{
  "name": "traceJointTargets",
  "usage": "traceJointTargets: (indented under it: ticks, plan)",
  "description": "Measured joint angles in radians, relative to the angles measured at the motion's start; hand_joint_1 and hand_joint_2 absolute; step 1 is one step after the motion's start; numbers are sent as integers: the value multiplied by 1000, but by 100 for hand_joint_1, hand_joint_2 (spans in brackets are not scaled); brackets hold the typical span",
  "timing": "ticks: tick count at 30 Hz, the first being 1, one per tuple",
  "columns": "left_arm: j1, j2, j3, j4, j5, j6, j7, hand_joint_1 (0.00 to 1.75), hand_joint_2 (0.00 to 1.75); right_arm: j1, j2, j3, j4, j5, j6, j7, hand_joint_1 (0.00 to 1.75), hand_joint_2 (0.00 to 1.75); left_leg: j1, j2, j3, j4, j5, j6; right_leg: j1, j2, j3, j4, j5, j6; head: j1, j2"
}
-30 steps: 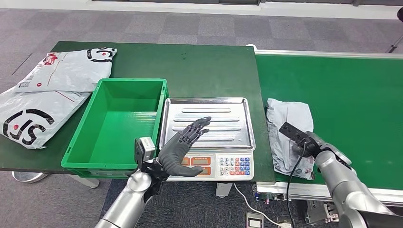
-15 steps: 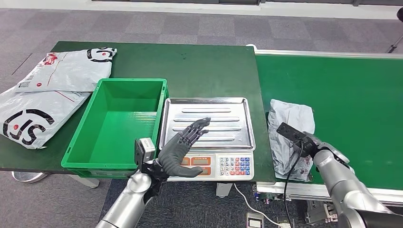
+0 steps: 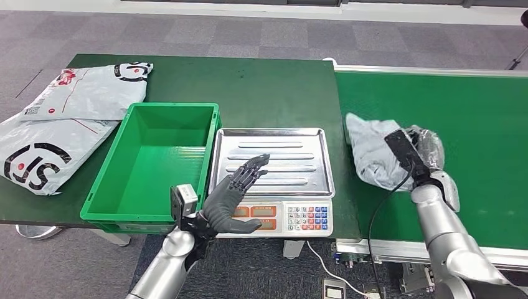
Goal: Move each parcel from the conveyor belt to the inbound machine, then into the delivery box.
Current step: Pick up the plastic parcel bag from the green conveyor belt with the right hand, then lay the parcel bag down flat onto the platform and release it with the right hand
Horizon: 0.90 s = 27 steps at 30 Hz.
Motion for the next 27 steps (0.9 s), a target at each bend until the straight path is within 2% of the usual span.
traceJointTargets:
  ticks: [7, 14, 17, 21, 27]
  plan:
    - [5, -4, 1, 3, 2, -17, 0, 0, 175, 123, 53, -52, -364, -56, -121, -126, 175, 175, 0, 1, 0, 0, 0, 0, 0, 1, 0, 0, -1, 0, 0, 0]
    - [6, -9, 2, 6, 5, -20, 0, 0, 175, 174, 78, -63, -537, -68, -140, -161, 175, 175, 0, 1, 0, 0, 0, 0, 0, 1, 0, 0, 0, 0, 0, 0]
    - [6, -10, 2, 10, 10, -26, 0, 0, 175, 183, 91, -59, -586, -45, -108, -178, 175, 175, 0, 1, 0, 0, 0, 0, 0, 1, 0, 0, 0, 0, 0, 0]
    - [5, -16, 2, 16, 17, -33, 0, 0, 175, 163, 97, 7, -597, 74, -5, -132, 175, 175, 0, 3, 0, 0, 0, 0, 0, 3, -1, 0, 0, 0, 0, 0]
    - [4, -21, 2, 20, 21, -40, 0, 0, 175, 117, 102, 90, -559, 137, 46, -101, 175, 175, 0, 1, 0, 0, 0, 0, 0, 1, 0, 0, 0, 0, 0, 0]
